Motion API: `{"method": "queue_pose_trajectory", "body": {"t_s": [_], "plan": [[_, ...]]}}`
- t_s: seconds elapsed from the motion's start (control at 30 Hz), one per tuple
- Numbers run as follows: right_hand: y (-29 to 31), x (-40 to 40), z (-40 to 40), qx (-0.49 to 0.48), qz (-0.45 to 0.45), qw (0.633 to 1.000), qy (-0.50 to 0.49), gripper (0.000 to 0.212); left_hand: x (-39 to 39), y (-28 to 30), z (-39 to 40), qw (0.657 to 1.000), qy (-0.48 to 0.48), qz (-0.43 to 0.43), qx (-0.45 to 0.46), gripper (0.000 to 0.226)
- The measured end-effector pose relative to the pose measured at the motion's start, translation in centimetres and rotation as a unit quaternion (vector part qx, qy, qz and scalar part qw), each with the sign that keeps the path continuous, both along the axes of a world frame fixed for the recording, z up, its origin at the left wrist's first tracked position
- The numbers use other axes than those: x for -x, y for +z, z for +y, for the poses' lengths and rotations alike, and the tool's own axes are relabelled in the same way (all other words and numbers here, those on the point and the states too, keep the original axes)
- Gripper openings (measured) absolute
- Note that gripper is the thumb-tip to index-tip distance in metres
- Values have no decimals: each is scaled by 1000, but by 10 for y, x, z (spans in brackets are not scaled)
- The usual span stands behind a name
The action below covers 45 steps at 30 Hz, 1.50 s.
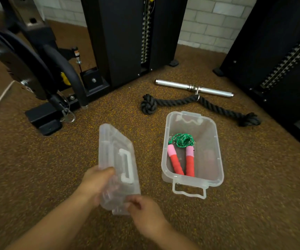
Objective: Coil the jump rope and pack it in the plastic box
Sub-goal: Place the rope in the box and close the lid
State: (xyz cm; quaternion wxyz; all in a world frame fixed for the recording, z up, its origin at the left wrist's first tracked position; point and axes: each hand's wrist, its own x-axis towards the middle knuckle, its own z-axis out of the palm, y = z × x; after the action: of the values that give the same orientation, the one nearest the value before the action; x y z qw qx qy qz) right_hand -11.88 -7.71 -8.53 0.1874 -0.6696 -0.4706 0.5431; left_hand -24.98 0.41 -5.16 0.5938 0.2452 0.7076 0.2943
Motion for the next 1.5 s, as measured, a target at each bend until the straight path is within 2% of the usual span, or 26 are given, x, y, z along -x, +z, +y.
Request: {"method": "queue_pose_trajectory", "body": {"t_s": [0.1,0.2,0.33,0.4,0.47,0.57,0.67,0.83,0.97,1.23,1.37,1.5], "plan": [[12,-11,5,-49,-57,996,39,28,18,20,-9,999,18,-36,15,20],[25,-23,10,-39,-70,997,-6,28,31,38,-20,994,-4,-111,-3,26],[51,-57,17,54,42,995,-71,54,41,60,-31,974,-50,-219,-34,55],[71,-80,17,110,112,985,-68,45,38,73,-33,966,-79,-244,-28,63],[93,-104,14,98,106,989,-29,28,28,83,-33,968,-125,-218,-25,61],[111,-138,11,34,58,996,-63,34,2,94,-29,982,-136,-125,-37,40],[109,-165,3,-21,-5,992,-128,35,-35,98,-24,984,-157,-73,-47,51],[74,-197,-9,-23,-39,976,-215,36,-99,87,-12,968,-234,-4,-86,58],[57,-211,-10,-26,-46,966,-253,30,-127,64,0,970,-224,21,-96,52],[48,-226,13,-29,-70,961,-267,37,-144,30,2,948,-273,119,-108,46],[44,-226,19,-43,-101,965,-240,30,-149,20,6,952,-257,126,-111,45],[39,-225,22,-40,-116,965,-233,32,-149,11,11,956,-250,117,-97,48]]}}
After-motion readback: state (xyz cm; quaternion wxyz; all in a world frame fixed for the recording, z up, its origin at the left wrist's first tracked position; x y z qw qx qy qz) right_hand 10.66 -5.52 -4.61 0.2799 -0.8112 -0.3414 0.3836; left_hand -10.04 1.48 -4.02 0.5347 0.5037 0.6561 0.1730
